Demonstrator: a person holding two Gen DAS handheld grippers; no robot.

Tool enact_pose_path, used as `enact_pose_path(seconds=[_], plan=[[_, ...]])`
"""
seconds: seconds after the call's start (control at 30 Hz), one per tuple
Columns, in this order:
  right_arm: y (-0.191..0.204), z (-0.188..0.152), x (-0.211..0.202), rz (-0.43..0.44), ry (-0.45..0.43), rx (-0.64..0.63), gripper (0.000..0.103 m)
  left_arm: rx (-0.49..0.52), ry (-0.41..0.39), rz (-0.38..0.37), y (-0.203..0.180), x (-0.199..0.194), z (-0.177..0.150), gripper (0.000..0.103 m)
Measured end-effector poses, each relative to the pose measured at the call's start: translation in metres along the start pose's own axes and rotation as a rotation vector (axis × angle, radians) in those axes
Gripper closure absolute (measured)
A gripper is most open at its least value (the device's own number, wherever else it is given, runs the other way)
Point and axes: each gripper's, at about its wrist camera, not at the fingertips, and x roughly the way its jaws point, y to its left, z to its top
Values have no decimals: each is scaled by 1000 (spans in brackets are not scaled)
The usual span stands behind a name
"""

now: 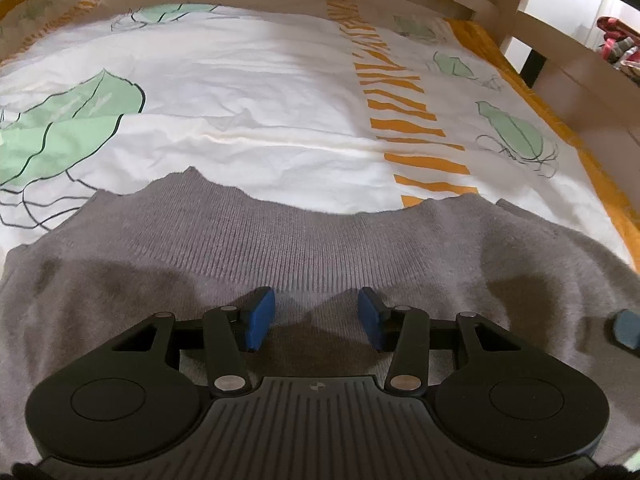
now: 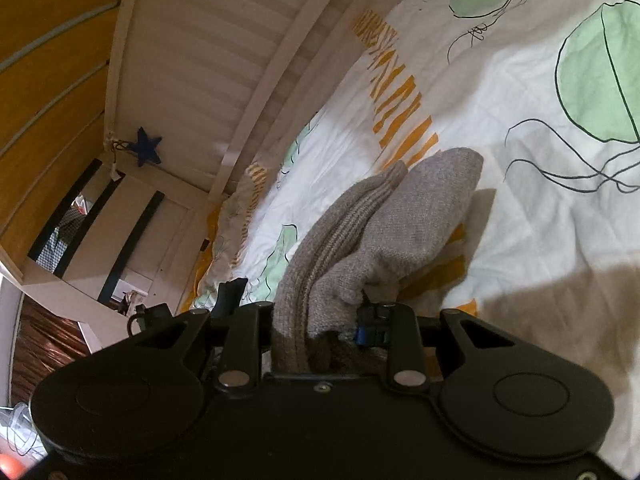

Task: Fold large clothes

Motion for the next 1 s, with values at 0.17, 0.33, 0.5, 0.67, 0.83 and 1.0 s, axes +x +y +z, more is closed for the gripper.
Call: enact_pose_path(seconds=[0.17,0.33,0.5,0.67,0.83,1.0], plan=[[8,-5,3,-21,-9,-14,65,-15,16,-66,11,-26,-18,58],[20,-9,5,-64,-26,-53,65,107,16,-54,13,-30,-44,58],[45,-9,11,-108,-20,-106,65,84,77,-104,21,-24,-28,58],[81,-8,23,-165,2,-157,65,15,28,-166,65,-57,-32,58],[134,-14,55,-183,53,-246,65,-15,-51,-120,120,-101,-45,58],[182,-39,104,-120,124,-317,65,-58,-87,-75,170,-124,-56,58]])
